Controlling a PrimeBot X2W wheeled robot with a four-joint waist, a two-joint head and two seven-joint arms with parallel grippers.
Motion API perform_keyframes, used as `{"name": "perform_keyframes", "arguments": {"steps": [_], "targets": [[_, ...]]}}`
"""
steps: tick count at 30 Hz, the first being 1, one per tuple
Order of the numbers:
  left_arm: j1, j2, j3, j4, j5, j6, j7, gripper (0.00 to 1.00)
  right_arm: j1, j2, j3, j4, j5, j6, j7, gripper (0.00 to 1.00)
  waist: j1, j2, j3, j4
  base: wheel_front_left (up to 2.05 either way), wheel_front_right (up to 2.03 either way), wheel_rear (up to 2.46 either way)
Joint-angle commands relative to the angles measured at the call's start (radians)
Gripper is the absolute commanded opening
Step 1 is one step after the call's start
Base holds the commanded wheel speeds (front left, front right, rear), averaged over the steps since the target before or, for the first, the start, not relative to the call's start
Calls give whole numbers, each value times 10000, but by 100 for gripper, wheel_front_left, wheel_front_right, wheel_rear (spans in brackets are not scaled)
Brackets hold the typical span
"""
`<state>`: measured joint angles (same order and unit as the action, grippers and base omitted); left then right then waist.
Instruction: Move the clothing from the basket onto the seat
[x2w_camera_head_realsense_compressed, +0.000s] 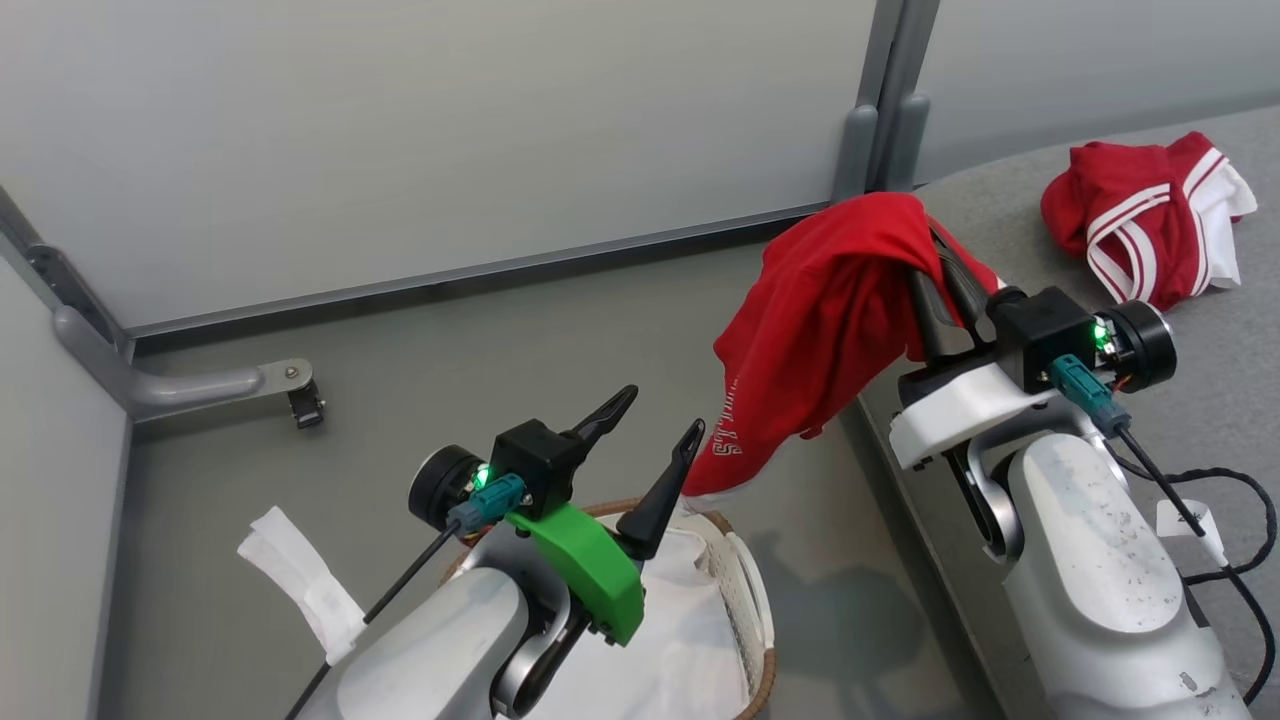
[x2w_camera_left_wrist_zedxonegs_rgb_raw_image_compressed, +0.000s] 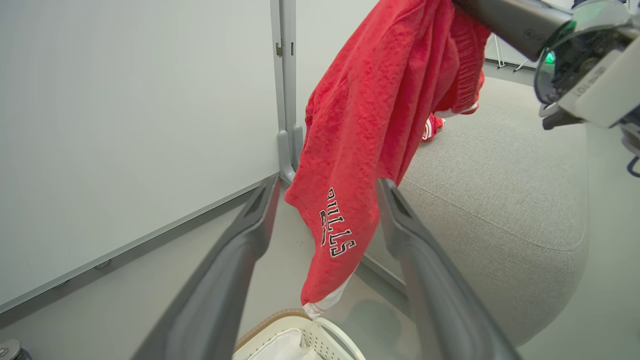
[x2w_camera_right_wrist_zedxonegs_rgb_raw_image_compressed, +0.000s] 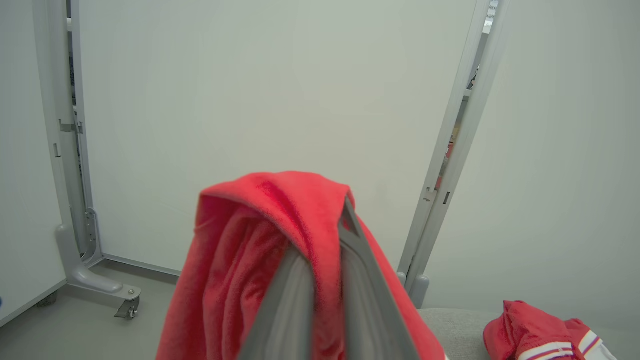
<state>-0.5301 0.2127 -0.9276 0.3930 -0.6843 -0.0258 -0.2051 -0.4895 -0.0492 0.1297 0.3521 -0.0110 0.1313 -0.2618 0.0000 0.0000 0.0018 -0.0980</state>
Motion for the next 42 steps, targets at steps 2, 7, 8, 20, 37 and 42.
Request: {"name": "perform_keyframes", "arguments": {"steps": [2, 7, 8, 20, 37, 42], "targets": [[159, -76, 25, 52, 1, -7, -113, 100, 201, -35, -159, -259, -123, -12, -50, 0, 0, 0, 207, -445, 0, 0, 0], [-27, -239, 72, 75, 92, 2, -283, 100, 428, -31, -312, -813, -148, -12, -50, 0, 0, 0, 525, -1108, 0, 0, 0], [-75, -268, 74, 63, 104, -3, -316, 100, 484, -27, -355, -923, -158, -11, -49, 0, 0, 0, 602, -1273, 0, 0, 0], [-499, -396, -175, -167, 512, -23, -351, 100, 962, -21, -924, -1900, -45, -12, -49, 0, 0, 0, 1670, -3347, 0, 0, 0], [-1068, -316, -623, -555, 917, -20, 88, 100, 776, -21, -1823, -2088, 374, -11, -49, 0, 0, 0, 2841, -3970, 0, 0, 0], [-1282, -134, -726, -885, 1081, 34, 332, 100, -525, -41, -2190, -1506, 179, -11, -49, 0, 0, 0, 3563, -3703, 0, 0, 0]]}}
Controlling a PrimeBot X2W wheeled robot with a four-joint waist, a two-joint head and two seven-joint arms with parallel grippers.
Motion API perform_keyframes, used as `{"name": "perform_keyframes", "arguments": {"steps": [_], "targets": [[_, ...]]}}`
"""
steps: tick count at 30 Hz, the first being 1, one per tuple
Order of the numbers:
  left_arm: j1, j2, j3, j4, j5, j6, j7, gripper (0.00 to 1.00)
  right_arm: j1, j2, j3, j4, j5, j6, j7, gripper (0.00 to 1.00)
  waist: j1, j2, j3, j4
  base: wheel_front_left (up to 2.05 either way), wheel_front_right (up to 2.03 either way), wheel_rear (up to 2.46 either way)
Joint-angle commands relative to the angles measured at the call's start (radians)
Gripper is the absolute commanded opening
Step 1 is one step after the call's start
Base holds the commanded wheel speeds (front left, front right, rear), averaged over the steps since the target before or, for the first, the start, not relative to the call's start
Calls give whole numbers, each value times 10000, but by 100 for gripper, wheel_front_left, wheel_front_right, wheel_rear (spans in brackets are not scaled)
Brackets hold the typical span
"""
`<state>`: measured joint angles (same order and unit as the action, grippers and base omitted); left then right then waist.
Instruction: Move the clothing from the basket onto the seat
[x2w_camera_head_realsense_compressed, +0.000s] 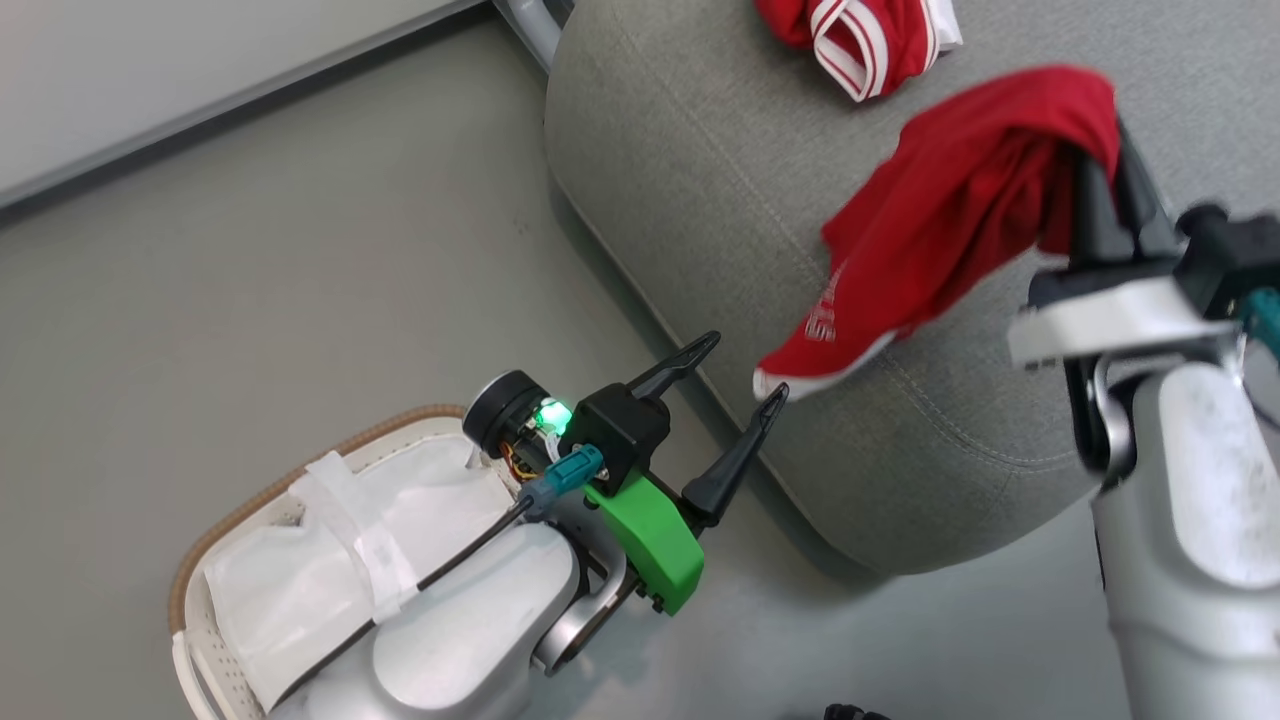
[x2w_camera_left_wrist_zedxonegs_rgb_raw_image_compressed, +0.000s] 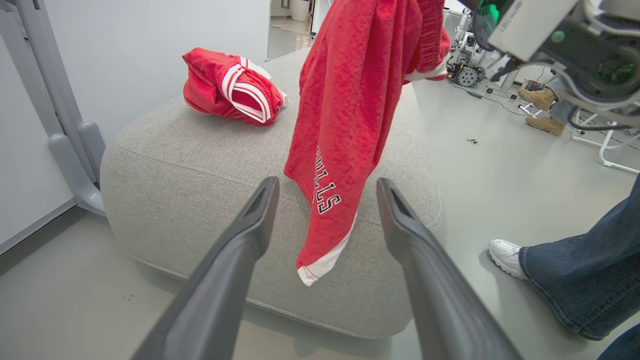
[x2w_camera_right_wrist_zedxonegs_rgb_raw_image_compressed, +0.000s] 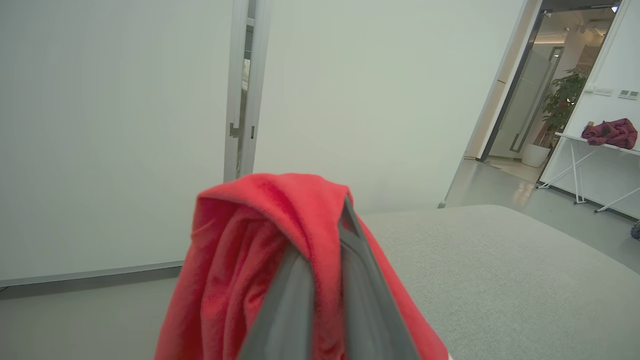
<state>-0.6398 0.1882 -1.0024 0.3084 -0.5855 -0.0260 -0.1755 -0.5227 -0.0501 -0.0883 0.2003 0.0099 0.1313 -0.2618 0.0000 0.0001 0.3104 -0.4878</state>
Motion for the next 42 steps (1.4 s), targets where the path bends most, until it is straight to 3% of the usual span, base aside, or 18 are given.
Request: {"name": "perform_keyframes", "arguments": {"steps": [1, 10, 17, 21, 25, 30, 39, 40, 42], "targets": [[-224, 146, -2, -91, 134, 47, 63, 100, -520, -87, -38, 175, -50, -12, -50, 0, 0, -1, 608, 247, 0, 0, 0], [-783, 501, -99, -1041, 653, 347, 429, 100, -4627, -1328, -447, 2269, 74, -11, 537, 0, 0, -1, 2262, 997, 0, 0, 0], [-1298, 777, -105, -1920, 1115, 626, 713, 100, -7648, -3064, -781, 3354, -351, -12, 1547, 0, 0, -1, 3642, 1908, 0, 0, 0], [-1529, 756, -94, -2205, 1319, 730, 689, 100, -8839, -4004, -1463, 3796, -914, -12, 1868, 0, 0, -1, 4280, 2462, 0, 0, 0], [-1641, 726, -165, -2264, 1394, 676, 621, 100, -9145, -4489, -2308, 4462, -1544, -11, 1877, 0, 0, -1, 4705, 2955, 0, 0, 0], [-1721, 616, -214, -2202, 1396, 654, 479, 100, -8444, -4390, -3360, 5445, -2275, -12, 1598, 0, 0, -1, 4983, 3317, 0, 0, 0], [-1704, 755, -241, -2030, 1335, 674, 378, 100, -7110, -3061, -4945, 6922, -3197, -12, 512, 0, 0, -1, 4957, 3277, 0, 0, 0], [-1678, 783, -219, -2022, 1321, 707, 375, 100, -7018, -2878, -5005, 7018, -3232, -12, 382, 9, 0, -1, 4920, 3212, 0, 0, 0], [-1611, 852, -196, -1996, 1278, 742, 352, 100, -6946, -2584, -5119, 7169, -3077, -11, 203, 46, 0, -1, 4820, 3096, 0, 0, 0]]}}
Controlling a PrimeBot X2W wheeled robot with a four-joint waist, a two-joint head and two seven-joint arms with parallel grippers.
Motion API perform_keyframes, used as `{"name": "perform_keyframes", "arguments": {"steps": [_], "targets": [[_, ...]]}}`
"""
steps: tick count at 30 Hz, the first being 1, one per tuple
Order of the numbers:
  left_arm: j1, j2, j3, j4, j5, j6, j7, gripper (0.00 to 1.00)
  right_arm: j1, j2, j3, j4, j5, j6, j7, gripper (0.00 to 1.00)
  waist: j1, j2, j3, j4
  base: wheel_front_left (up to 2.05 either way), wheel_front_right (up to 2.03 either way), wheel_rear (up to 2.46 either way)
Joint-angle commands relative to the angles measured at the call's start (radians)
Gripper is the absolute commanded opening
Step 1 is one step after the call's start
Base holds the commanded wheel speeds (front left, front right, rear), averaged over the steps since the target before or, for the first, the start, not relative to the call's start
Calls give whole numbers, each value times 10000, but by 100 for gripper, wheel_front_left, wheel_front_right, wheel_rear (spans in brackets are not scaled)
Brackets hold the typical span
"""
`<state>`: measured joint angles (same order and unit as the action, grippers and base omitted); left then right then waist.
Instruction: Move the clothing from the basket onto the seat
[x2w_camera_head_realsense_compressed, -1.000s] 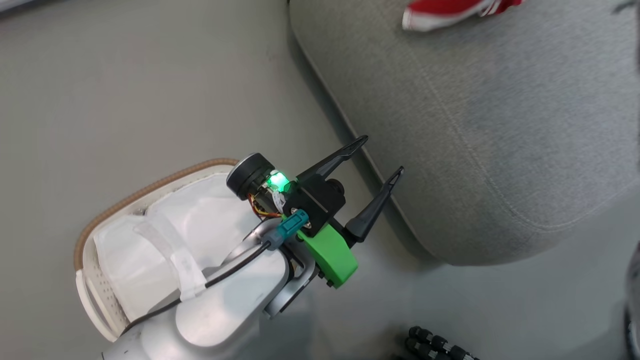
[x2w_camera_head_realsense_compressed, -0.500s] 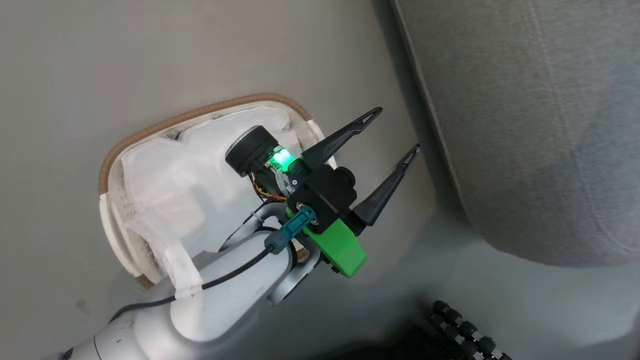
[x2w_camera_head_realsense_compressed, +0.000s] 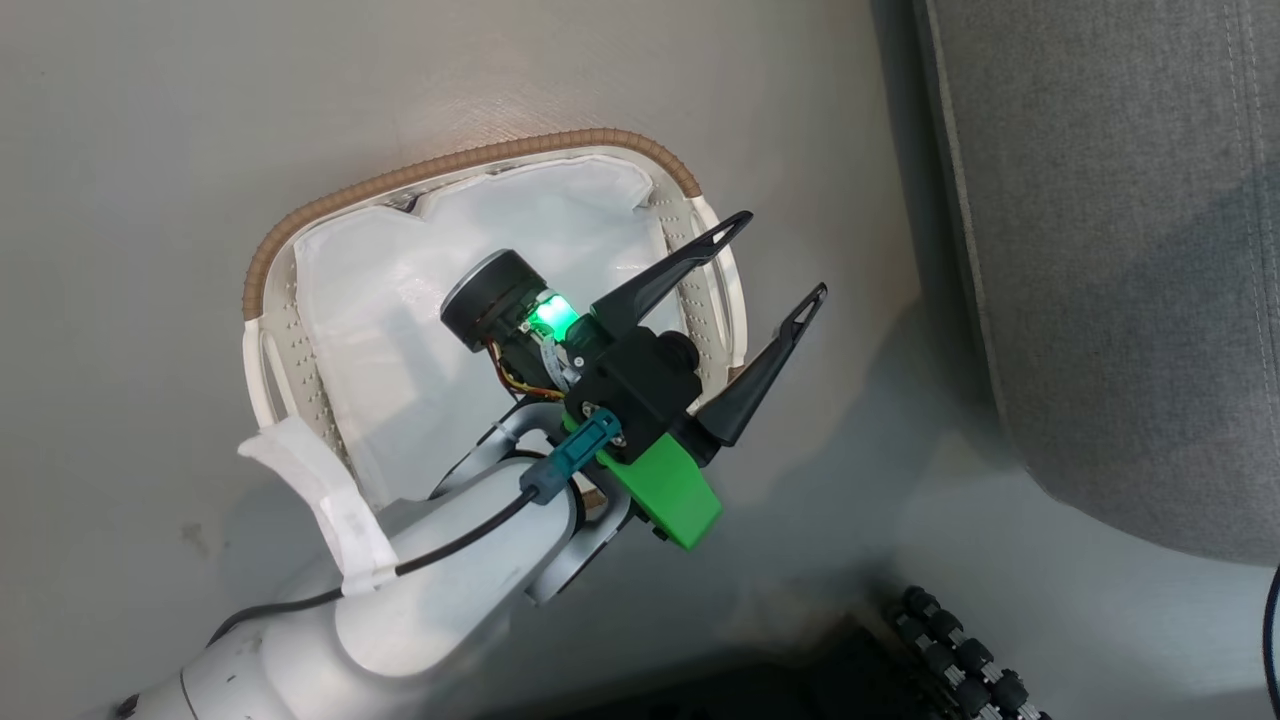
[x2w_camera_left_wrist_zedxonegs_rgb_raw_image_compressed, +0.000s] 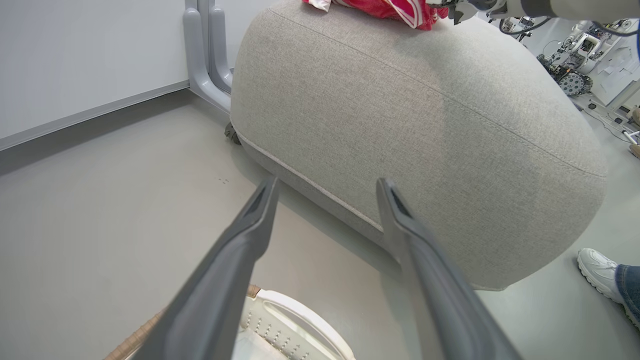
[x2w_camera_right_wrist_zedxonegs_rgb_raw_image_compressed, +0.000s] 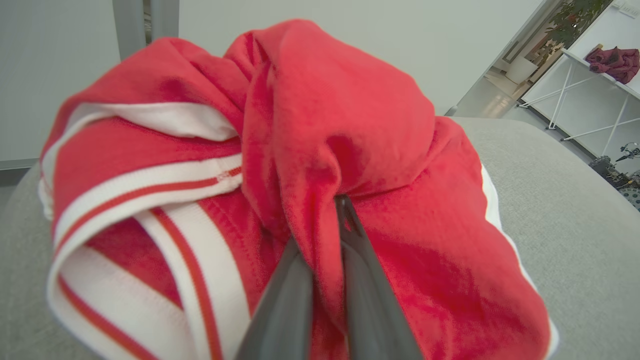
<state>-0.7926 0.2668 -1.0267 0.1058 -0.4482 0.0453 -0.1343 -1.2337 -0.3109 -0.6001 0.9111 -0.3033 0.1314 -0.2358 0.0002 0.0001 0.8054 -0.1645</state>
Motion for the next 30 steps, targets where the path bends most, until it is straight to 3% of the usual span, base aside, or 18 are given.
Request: {"name": "perform_keyframes", "arguments": {"steps": [1, 6, 15, 23, 30], "targets": [[-58, 107, 76, 34, -119, 55, -94, 100, 207, 128, 56, 130, 95, -13, -123, 97, -2, -1, -188, -193, 0, 0, 0], [168, 250, 365, 42, -299, 260, -292, 100, 640, 422, 711, -119, 445, -14, -293, 100, -2, -1, -628, -439, 0, 0, 0], [535, 197, 1126, 129, -1024, 512, -833, 100, 2288, 651, 2375, -2140, 1555, -14, -306, 100, -2, -1, -2001, -515, 0, 0, 0], [1493, 227, 2178, 430, -1689, 901, -1246, 100, 3606, 809, 3555, -3650, 2282, -13, -306, 100, -2, -1, -3630, -48, 0, 0, 0], [2918, 100, 3895, 454, -1889, 1105, -1308, 100, 4763, 1191, 4649, -4288, 2778, -14, -294, 100, -2, -1, -4874, 538, 0, 0, 0]]}}
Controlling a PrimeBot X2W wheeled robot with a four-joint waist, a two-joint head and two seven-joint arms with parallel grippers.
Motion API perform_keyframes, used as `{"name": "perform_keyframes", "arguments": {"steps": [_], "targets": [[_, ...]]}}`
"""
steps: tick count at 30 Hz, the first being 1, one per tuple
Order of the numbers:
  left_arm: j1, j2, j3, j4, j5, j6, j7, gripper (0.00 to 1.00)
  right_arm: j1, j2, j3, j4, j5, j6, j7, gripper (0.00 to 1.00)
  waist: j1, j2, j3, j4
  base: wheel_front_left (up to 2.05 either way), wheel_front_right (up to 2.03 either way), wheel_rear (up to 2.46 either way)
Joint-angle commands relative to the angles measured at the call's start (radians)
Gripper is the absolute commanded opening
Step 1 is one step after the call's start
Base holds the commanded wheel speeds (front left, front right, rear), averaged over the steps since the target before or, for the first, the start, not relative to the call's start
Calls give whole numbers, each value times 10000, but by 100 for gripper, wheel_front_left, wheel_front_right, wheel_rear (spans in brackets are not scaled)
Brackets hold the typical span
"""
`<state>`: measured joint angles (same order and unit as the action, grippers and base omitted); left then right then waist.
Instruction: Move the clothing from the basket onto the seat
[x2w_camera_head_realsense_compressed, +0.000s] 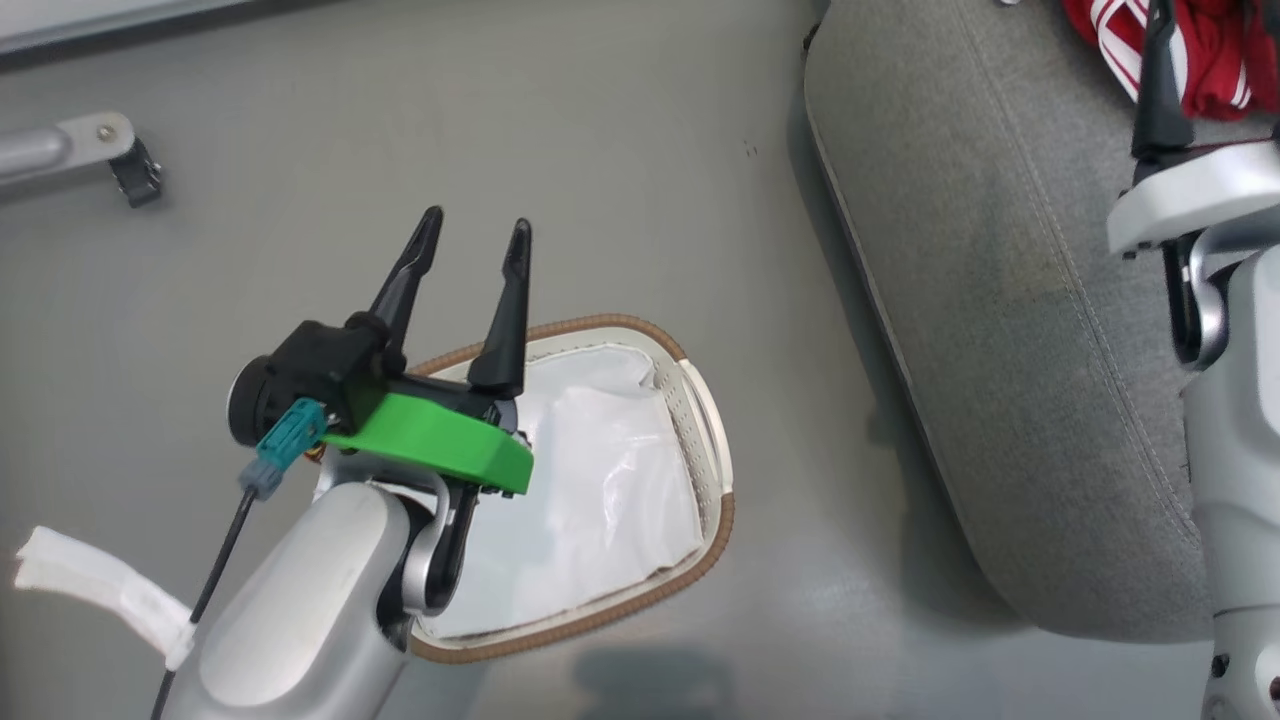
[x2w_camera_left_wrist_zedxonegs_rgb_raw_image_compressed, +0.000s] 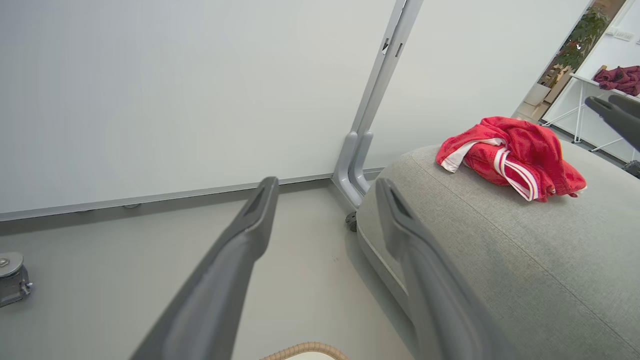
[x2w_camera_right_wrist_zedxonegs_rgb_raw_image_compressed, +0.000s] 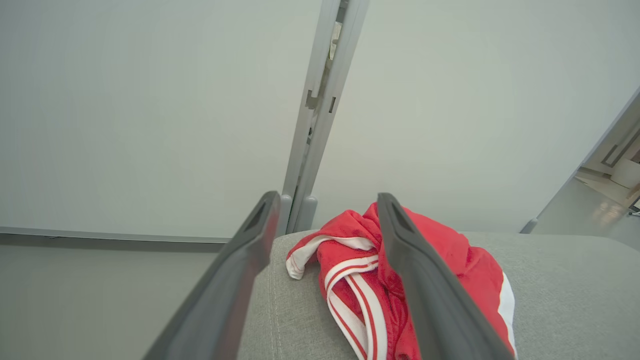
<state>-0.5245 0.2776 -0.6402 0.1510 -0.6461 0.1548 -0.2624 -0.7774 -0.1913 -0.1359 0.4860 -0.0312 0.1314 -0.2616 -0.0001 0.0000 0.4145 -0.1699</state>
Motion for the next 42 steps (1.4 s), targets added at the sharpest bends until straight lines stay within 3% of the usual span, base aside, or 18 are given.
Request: {"name": "perform_keyframes", "arguments": {"steps": [1, 10, 19, 29, 42], "targets": [[447, -26, 271, -3, 117, 1, -27, 100, 344, 76, 109, -84, 101, -14, -31, 100, 1, 0, -1102, 659, 0, 0, 0], [2753, -490, 2598, 170, 735, -189, -32, 100, 2152, 835, 622, -191, 451, -14, -42, 100, 1, 0, -2487, 1247, 0, 0, 0], [4860, -1243, 4708, 44, 1315, -606, -21, 100, 4407, 1351, 738, -1269, 628, -13, -47, 100, 1, 0, -3229, 1582, 0, 0, 0], [5645, -1870, 5360, 193, 1841, -1371, -22, 100, 5949, 1386, 1485, -1807, 1709, -13, -48, 100, 1, 0, -3571, 1699, 0, 0, 0], [5865, -2118, 5535, 750, 2304, -1782, -22, 100, 6610, 1388, 2019, -1837, 2106, -13, -49, 100, 1, 0, -3974, 1713, 0, 0, 0]]}}
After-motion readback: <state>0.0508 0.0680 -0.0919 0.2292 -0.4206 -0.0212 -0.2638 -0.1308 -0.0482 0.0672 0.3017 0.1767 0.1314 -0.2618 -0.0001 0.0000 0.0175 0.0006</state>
